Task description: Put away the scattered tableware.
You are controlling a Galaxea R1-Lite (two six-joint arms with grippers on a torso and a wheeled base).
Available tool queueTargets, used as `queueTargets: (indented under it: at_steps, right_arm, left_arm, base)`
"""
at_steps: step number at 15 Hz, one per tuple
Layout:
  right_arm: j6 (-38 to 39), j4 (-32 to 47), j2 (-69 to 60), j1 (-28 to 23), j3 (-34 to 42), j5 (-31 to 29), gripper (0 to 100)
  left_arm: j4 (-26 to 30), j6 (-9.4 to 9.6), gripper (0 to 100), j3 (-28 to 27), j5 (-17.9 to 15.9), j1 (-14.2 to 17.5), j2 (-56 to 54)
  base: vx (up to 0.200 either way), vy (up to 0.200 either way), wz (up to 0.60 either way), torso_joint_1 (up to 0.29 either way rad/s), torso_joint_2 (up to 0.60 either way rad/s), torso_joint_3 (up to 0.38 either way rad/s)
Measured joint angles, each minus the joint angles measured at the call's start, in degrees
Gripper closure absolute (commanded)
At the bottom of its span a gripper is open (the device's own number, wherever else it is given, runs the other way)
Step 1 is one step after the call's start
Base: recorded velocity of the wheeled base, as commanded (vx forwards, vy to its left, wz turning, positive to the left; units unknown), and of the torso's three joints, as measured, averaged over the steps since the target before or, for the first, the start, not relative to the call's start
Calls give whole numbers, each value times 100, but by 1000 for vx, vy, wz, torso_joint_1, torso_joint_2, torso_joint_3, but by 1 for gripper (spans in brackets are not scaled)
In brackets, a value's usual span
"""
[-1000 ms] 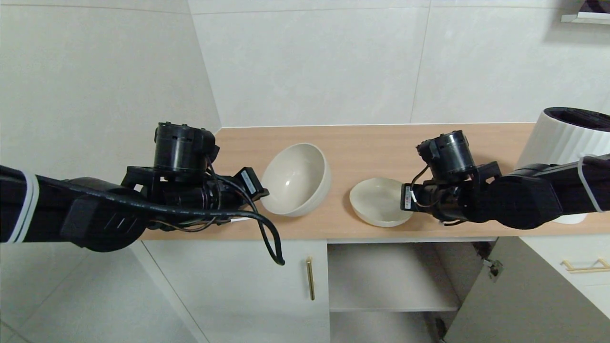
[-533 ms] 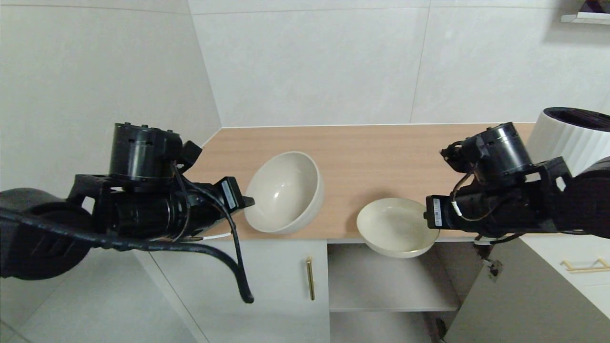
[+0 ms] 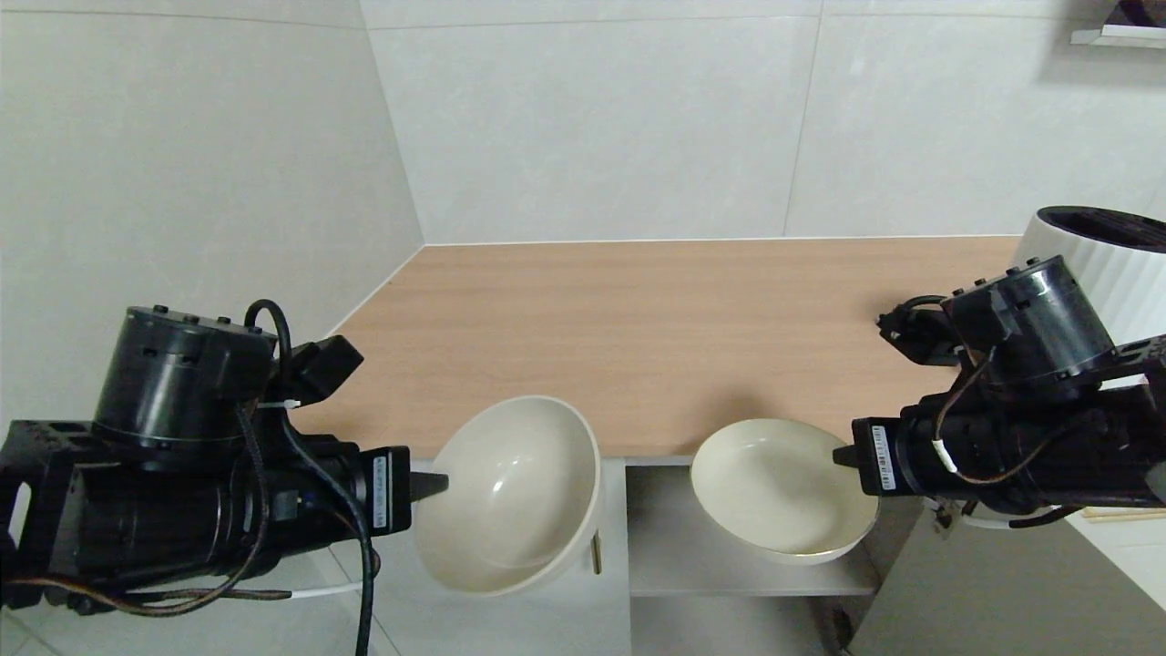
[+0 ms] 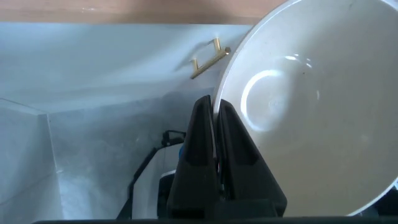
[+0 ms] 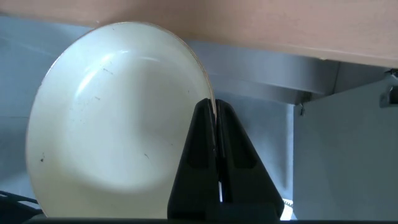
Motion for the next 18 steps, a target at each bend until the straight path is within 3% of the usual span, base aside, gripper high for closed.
queueTargets:
  at_steps: [9, 18]
  right_arm:
    - [0, -115, 278, 99, 105, -30, 100]
    - [0, -112, 356, 121, 133, -30, 100]
  left_arm:
    - [-29, 2, 100, 98, -1, -289, 144]
    - [-22, 0, 100, 102, -1, -297, 174]
  base:
    - [0, 0, 0, -5, 9, 8]
    - [0, 0, 0, -168, 430, 257]
